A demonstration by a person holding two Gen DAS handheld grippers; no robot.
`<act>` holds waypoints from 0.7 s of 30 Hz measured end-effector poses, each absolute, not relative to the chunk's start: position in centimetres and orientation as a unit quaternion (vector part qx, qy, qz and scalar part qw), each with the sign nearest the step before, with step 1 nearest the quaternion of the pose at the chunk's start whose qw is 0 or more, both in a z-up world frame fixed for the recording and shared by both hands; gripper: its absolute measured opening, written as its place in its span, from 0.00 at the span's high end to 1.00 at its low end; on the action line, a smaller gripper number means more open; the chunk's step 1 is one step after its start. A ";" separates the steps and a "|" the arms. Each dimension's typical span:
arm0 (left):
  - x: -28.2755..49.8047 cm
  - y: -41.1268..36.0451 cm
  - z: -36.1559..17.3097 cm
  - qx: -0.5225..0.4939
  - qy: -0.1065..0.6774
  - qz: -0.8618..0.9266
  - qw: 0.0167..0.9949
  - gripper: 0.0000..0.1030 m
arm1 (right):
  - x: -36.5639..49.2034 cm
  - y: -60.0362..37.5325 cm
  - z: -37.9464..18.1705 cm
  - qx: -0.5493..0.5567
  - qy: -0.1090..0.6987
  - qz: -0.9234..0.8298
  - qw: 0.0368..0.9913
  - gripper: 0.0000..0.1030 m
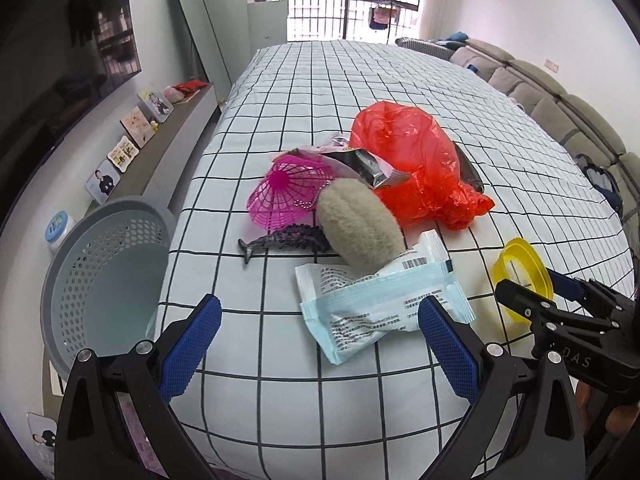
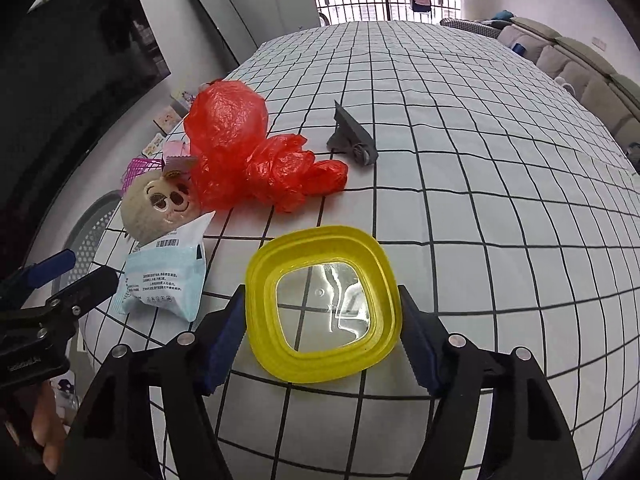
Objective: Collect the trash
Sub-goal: 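Reach the right tool to the yellow lid ring and close on it, then grasp the blue-white packet with the left tool while the right tool holds the yellow ring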
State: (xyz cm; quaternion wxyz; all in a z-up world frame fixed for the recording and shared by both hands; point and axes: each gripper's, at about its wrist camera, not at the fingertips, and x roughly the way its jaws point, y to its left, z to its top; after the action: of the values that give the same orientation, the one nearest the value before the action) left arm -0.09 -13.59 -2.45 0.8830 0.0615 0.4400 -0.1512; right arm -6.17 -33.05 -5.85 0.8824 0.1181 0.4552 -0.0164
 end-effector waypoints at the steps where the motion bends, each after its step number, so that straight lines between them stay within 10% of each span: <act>1: 0.1 -14.0 -2.6 0.063 0.440 -0.151 0.883 0.06 | -6.6 -33.2 -5.8 0.123 0.453 -0.019 0.883 0.33; 21: 0.3 -11.5 -4.0 0.071 0.443 -0.093 0.889 0.06 | -8.4 -33.0 -5.3 0.149 0.438 -0.015 0.886 0.33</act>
State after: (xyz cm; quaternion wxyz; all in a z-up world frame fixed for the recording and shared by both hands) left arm 0.26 -11.53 -4.02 0.8889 0.0709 0.4430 -0.0930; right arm -8.41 -32.97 -5.30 0.8863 0.1494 0.4381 -0.0147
